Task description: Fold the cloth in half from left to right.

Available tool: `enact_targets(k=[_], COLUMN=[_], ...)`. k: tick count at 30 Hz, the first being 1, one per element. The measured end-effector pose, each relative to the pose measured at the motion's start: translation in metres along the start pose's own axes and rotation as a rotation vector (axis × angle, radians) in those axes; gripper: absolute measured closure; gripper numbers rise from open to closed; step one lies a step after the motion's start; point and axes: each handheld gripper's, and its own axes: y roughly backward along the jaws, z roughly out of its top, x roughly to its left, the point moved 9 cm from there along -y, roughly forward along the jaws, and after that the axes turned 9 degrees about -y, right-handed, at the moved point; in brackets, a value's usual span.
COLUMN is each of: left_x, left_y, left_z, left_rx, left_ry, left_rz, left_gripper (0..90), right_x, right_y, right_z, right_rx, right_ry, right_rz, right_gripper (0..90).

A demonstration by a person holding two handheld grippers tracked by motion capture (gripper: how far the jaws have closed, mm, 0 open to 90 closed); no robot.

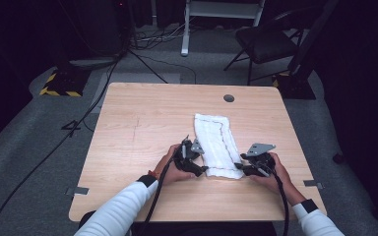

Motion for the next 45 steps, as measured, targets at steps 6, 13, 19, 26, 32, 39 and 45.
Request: enact_targets(k=[6, 13, 19, 26, 32, 39, 45], left_x=[-0.003, -0.01, -0.015, -0.026, -0.039, -0.018, 0.021], left_y=[-0.009, -0.024, -0.018, -0.007, 0.005, 0.016, 0.02], left_z=[0.019, 0.013, 0.006, -0.005, -0.015, -0.008, 0.007], left_rx=[-0.03, 0.08, 0.111, 0.101, 0.099, 0.082, 0.013], left_ry=[0.018, -0.083, -0.086, -0.108, -0.134, -0.101, -0.016], left_rz=[0.019, 0.027, -0.022, -0.039, -0.04, 0.003, 0.076], left_gripper=[27.6, 34.6, 38.2, 38.3, 38.0, 28.3, 25.3], right_x=[-0.005, -0.013, -0.001, 0.022, 0.037, 0.016, -0.019], right_y=[0.002, 0.002, 0.002, 0.007, 0.012, 0.019, 0.015], right_z=[0.002, -0.001, -0.004, -0.011, -0.015, 0.005, 0.034], right_rx=[-0.02, -0.025, -0.01, -0.008, 0.01, -0.052, -0.11], right_ry=[-0.02, -0.037, -0.048, -0.044, -0.012, -0.05, -0.122], right_rz=[0.006, -0.005, 0.051, 0.103, 0.123, 0.082, 0.031], right_gripper=[46.3, 49.8, 54.8, 56.7, 49.0, 44.9, 45.2])
